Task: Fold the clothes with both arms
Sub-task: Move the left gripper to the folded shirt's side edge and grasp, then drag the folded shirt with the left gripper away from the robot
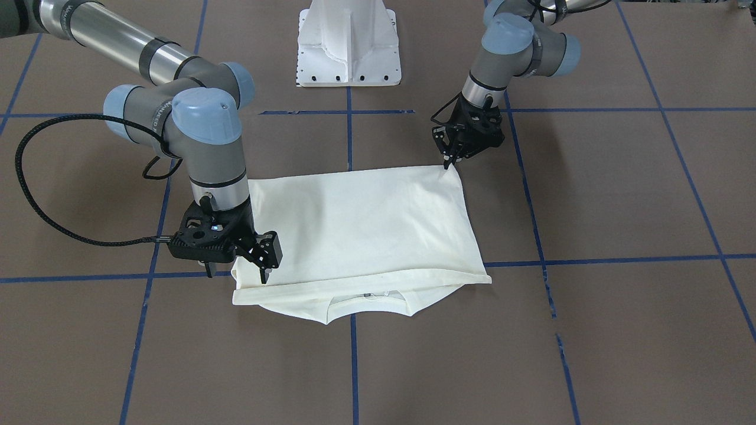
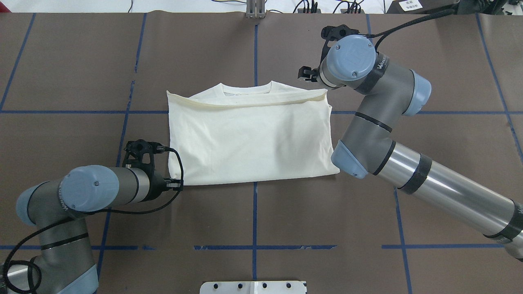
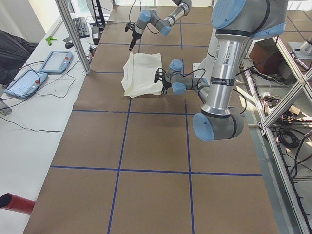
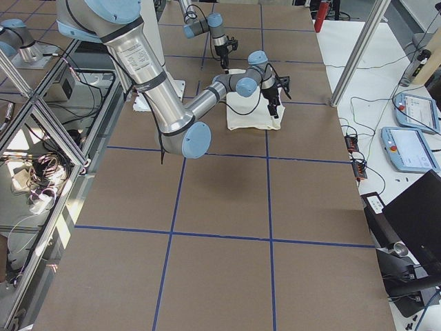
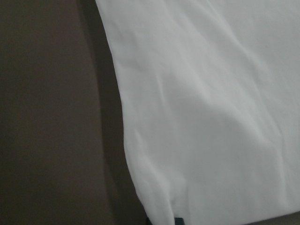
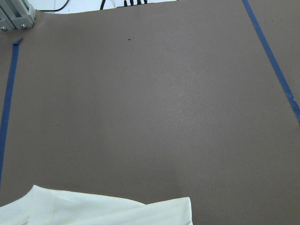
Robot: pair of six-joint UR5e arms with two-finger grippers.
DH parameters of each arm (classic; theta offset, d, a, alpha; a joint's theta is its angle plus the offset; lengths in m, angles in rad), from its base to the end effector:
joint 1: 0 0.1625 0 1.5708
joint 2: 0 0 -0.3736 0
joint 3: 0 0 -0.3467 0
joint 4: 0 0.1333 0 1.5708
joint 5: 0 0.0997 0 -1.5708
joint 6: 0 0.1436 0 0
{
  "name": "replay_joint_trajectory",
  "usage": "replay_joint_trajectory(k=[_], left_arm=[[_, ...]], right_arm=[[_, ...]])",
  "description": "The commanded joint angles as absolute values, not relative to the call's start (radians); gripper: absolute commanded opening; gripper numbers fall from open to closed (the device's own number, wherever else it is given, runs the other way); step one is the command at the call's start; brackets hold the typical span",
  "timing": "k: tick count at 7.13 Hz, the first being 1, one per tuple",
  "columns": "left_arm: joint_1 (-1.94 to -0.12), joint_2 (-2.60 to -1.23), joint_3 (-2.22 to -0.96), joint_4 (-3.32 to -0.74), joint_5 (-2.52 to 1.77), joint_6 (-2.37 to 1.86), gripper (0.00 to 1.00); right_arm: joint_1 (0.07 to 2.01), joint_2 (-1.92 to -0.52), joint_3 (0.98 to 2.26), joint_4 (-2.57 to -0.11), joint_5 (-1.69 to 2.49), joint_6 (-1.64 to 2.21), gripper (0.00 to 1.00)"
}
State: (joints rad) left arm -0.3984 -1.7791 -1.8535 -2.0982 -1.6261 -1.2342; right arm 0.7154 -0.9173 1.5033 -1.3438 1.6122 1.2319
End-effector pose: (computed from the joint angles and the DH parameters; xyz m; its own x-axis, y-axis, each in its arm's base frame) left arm 0.4651 -0.3318 0.3549 0.5701 0.1178 -0.8131 0.1649 0.9531 0.2538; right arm -0.4363 -0.5479 0.2936 0.6996 0.1679 0.6945 -0.4242 0.8798 0.2146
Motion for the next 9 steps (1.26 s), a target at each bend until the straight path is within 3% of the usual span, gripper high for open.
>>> replay_joint_trajectory(k=[1, 4, 5, 8, 9], left_arm=[[-0.448, -1.733, -1.879, -2.092, -1.623, -1.172, 0.00], [-0.697, -1.819, -1.705, -2.091, -1.623, -0.880, 0.00], [-0.789, -1.924, -1.557, -2.098, -1.623, -0.770, 0.00], [-0.922, -2.358, -0.932, -2.281, -1.620, -0.717, 0.00], [-0.926, -2.379, -0.848, -2.365, -1.611, -0.710, 0.00]], right_arm=[[0.715, -0.916, 1.502, -1.344, 1.612, 1.232, 1.00], [0.712, -0.916, 1.503, -1.344, 1.612, 1.241, 1.00], [0.712, -0.916, 1.503, -1.344, 1.612, 1.243, 1.00], [0.712, -0.916, 1.523, -1.344, 1.612, 1.244, 1.00], [0.706, -0.917, 1.529, -1.344, 1.612, 1.252, 1.00]])
